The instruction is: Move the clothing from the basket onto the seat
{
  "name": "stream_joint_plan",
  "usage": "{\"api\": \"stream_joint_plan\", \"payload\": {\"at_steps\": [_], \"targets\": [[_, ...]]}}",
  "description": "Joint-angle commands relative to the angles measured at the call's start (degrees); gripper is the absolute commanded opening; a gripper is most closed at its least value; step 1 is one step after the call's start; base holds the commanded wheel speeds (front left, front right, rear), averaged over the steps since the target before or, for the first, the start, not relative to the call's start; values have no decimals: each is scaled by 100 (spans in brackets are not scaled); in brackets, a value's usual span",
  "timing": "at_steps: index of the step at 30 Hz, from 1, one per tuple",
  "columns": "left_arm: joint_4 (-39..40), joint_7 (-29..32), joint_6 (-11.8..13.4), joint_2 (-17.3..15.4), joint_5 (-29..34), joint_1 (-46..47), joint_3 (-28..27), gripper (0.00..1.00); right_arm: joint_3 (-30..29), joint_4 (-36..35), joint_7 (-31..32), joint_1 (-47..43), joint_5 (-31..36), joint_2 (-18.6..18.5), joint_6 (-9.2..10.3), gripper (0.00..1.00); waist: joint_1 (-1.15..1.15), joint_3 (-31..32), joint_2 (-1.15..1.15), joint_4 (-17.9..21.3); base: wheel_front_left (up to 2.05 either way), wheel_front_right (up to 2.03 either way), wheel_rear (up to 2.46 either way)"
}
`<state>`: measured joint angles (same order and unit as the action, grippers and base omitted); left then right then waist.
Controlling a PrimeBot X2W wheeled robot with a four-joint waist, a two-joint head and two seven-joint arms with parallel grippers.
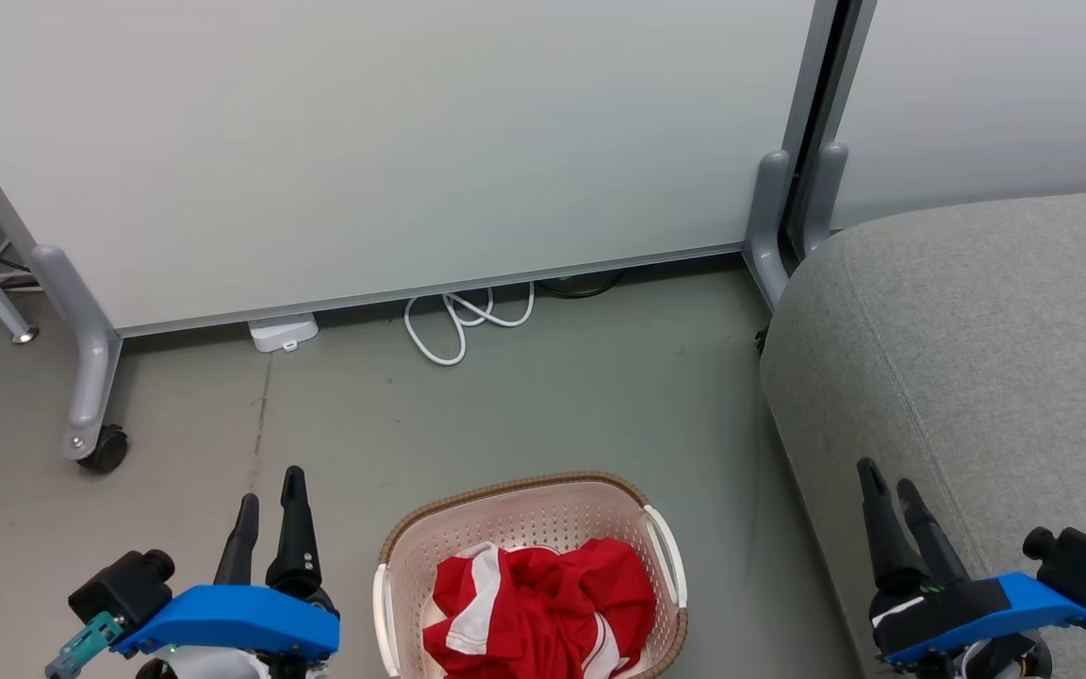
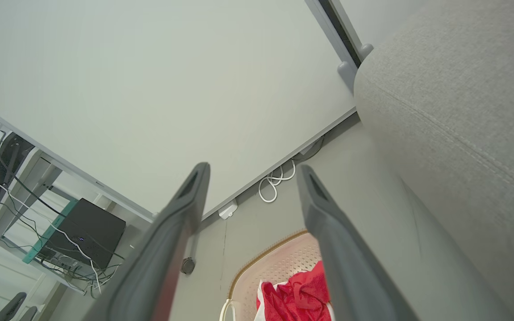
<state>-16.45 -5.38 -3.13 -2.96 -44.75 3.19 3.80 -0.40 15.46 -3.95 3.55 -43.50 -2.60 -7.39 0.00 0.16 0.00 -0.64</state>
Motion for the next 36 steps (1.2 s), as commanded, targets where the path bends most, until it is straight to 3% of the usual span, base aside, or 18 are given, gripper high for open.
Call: {"api": "stream_joint_plan", "payload": {"at_steps": [1, 36], "targets": [[33, -67, -35, -38, 203, 137, 29, 100, 25, -81, -54, 111, 231, -30, -8, 100, 0, 1, 0, -2, 0, 0, 0], [-236, -576, -113, 2, 1787, 141, 209, 100, 190, -9, -429, 65, 2050, -37, -13, 100, 0, 21, 0, -16, 0, 0, 0]]}}
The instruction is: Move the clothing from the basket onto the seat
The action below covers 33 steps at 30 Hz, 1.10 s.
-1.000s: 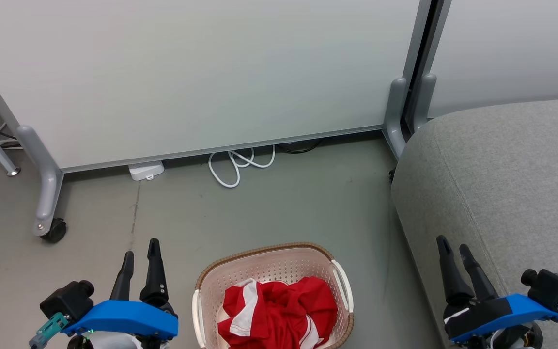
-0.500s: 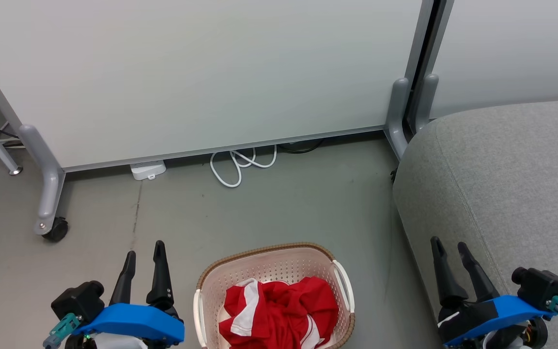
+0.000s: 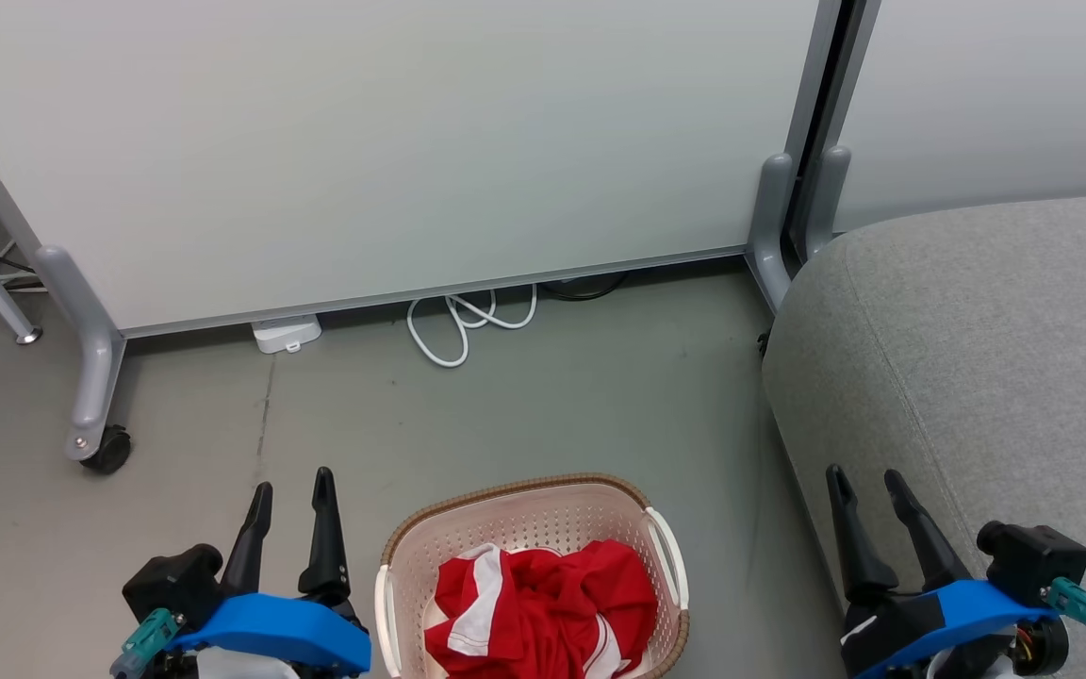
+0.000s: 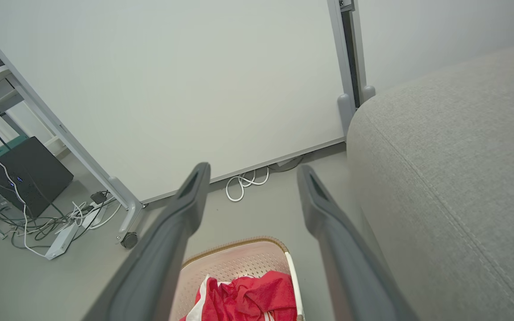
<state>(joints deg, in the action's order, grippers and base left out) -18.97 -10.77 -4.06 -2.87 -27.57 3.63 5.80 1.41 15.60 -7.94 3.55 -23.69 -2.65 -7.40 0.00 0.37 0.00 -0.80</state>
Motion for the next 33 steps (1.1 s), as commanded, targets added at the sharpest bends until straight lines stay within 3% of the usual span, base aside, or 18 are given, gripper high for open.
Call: {"api": "stream_joint_plan", "payload": {"at_steps": [1, 33], "targets": [[8, -55, -18, -7, 119, 97, 19, 100, 11, -23, -46, 61, 125, -31, -12, 100, 0, 2, 0, 1, 0, 0, 0], [-161, -411, 28, -3, 1085, 88, 122, 100, 32, 79, -378, 72, 1436, -35, -10, 100, 0, 8, 0, -30, 0, 0, 0]]}}
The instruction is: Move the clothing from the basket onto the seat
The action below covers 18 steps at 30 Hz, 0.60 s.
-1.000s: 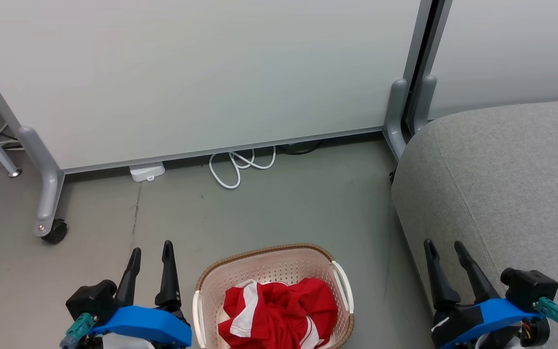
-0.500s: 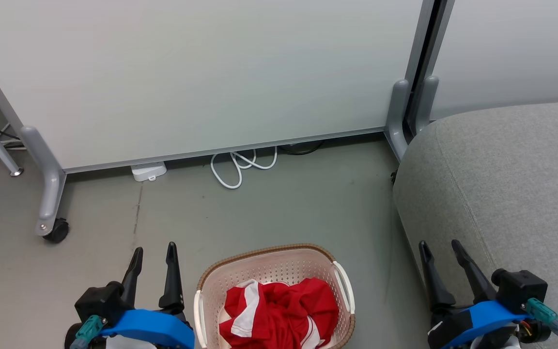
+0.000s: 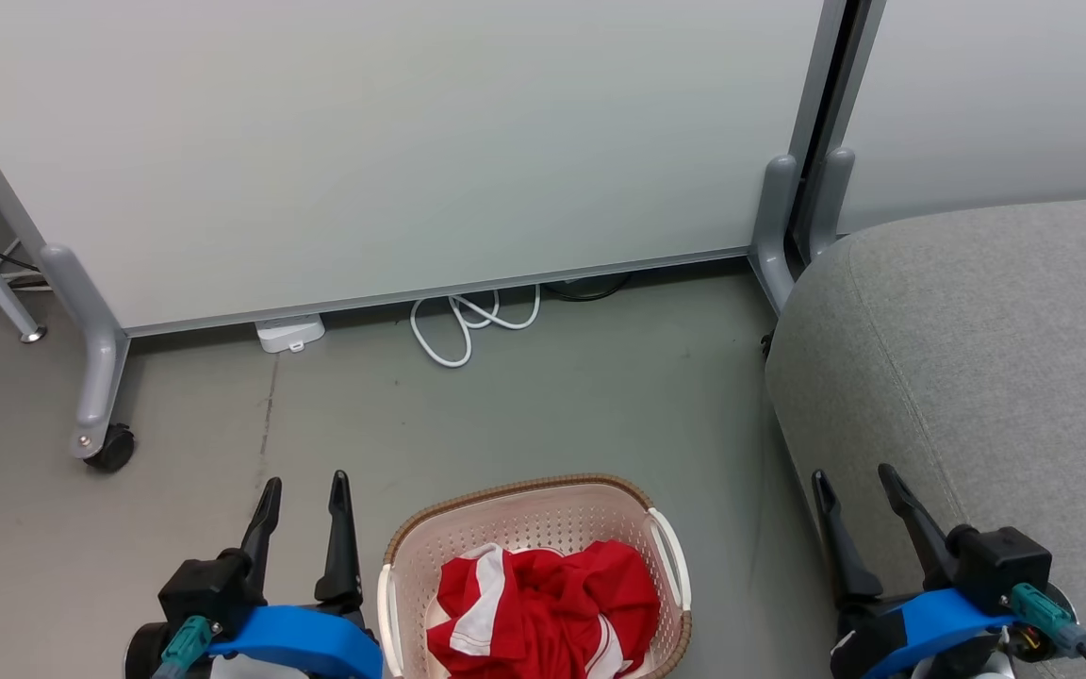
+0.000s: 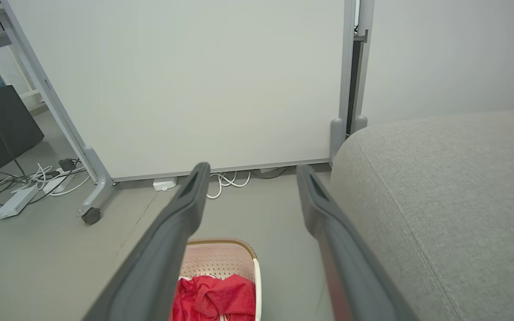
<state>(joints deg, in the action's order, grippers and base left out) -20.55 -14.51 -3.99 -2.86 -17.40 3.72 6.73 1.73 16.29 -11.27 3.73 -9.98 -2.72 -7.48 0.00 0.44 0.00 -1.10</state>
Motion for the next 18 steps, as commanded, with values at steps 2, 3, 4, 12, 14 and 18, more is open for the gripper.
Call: {"api": "stream_joint_plan", "payload": {"at_steps": [2, 3, 4, 12, 14, 18], "targets": [[-15, -54, 28, -5, 123, 77, 38, 100, -1, 16, -69, 52, 139, -29, -2, 100, 0, 1, 0, -3, 0, 0, 0], [-22, -66, 24, -5, 155, 76, 42, 100, -1, 20, -75, 50, 171, -28, -2, 100, 0, 3, 0, -5, 0, 0, 0], [-28, -81, 26, -6, 190, 74, 47, 100, 3, 22, -91, 48, 206, -28, -2, 100, 0, 5, 0, -7, 0, 0, 0], [7, -77, 26, -5, 184, 54, 29, 100, 24, 46, -107, 43, 156, -28, -3, 100, 0, 7, 0, -19, 0, 0, 0], [5, -77, 27, -5, 172, 48, 34, 100, 28, 49, -110, 49, 147, -28, -3, 100, 0, 3, 0, -20, 0, 0, 0], [-1, -77, 26, -5, 159, 47, 32, 100, 30, 53, -113, 54, 135, -27, -3, 100, 0, -8, 0, -24, 0, 0, 0]]}}
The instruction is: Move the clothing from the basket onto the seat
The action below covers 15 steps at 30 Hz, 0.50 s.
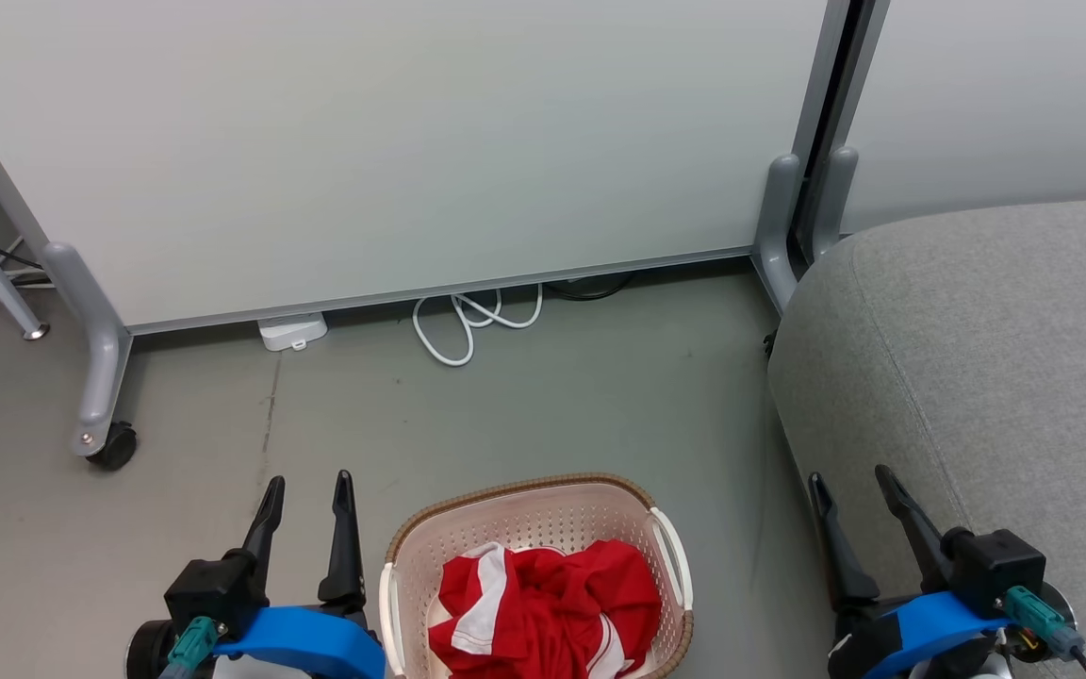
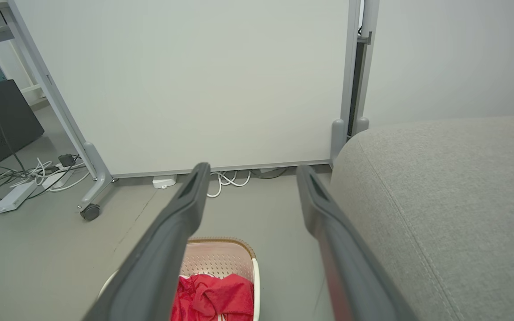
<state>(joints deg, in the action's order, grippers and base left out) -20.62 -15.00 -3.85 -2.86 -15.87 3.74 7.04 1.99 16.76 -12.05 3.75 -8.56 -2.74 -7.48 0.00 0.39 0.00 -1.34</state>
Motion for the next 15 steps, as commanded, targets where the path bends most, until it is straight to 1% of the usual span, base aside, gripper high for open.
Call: {"api": "stream_joint_plan", "payload": {"at_steps": [1, 8, 15], "targets": [[10, -28, 11, -5, 7, 44, -3, 100, 5, 8, -32, 51, -10, -25, -3, 100, 0, -5, 0, 0, 0, 0, 0], [-16, -28, 7, -5, 5, 17, -6, 100, 44, 12, -47, 53, -49, -25, -3, 100, 0, -30, 0, 19, 0, 0, 0], [-194, -27, 52, -5, -11, 125, 64, 100, 216, -78, -45, 227, 3, -25, -3, 100, 0, -310, 0, 294, 0, 0, 0]]}}
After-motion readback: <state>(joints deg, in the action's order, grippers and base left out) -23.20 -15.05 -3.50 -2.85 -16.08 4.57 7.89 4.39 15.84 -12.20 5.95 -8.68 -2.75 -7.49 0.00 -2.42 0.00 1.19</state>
